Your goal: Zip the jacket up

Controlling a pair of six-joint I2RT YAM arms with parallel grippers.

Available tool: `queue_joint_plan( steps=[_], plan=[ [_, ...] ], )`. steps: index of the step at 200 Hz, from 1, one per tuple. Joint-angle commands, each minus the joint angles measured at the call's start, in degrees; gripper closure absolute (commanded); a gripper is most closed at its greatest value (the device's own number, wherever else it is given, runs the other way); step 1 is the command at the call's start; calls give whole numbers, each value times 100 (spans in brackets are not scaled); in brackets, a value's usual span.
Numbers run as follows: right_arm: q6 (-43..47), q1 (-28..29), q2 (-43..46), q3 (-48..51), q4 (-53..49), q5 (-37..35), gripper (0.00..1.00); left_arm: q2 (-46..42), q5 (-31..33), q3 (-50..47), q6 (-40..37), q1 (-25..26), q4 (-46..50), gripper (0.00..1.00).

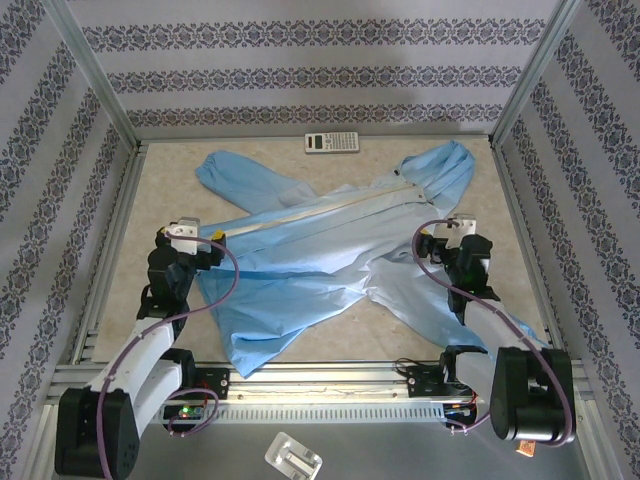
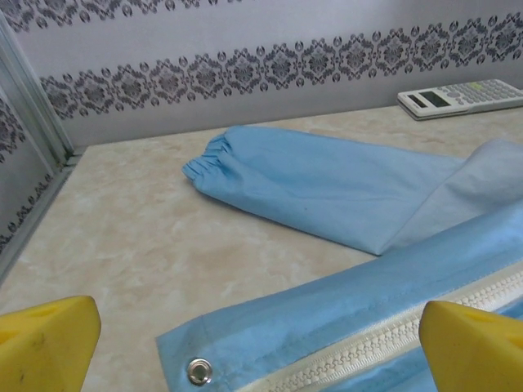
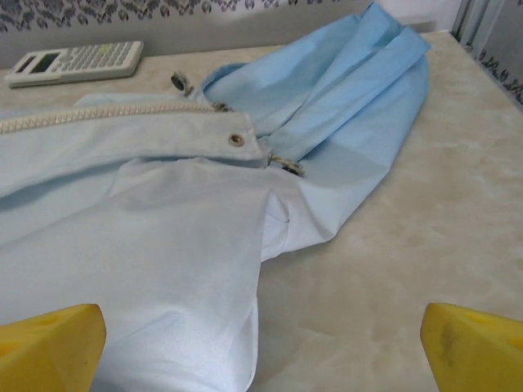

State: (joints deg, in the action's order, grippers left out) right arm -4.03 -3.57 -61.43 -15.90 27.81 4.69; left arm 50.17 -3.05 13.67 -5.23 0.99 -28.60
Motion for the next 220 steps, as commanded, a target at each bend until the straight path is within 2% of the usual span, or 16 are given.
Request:
queue_joint_plan(
  steps=[1,83,142,165,179,220],
  plan=[
    [172,58,-292,-12,986,-138,2,447,-161,-120,326,-73,-931,0],
    [150,67,-1409,-343,1627,-76,2,2492,-128,119,487,-73,-2241,0],
    [54,100,-2332,-641,2242,87,2,3776,-195,605,357,-73,-2755,0],
    [119,183,-2400,-731,2120,-54,2,4118,-154,660,359,-78,-2970,0],
    [156,253,-2443,-776,2064,-190,2,4057,-60,815,401,-82,-2554,0],
    [175,287,-2574,-635,2434,-233,2,4079,41,900,523,-135,-2440,0]
  ],
)
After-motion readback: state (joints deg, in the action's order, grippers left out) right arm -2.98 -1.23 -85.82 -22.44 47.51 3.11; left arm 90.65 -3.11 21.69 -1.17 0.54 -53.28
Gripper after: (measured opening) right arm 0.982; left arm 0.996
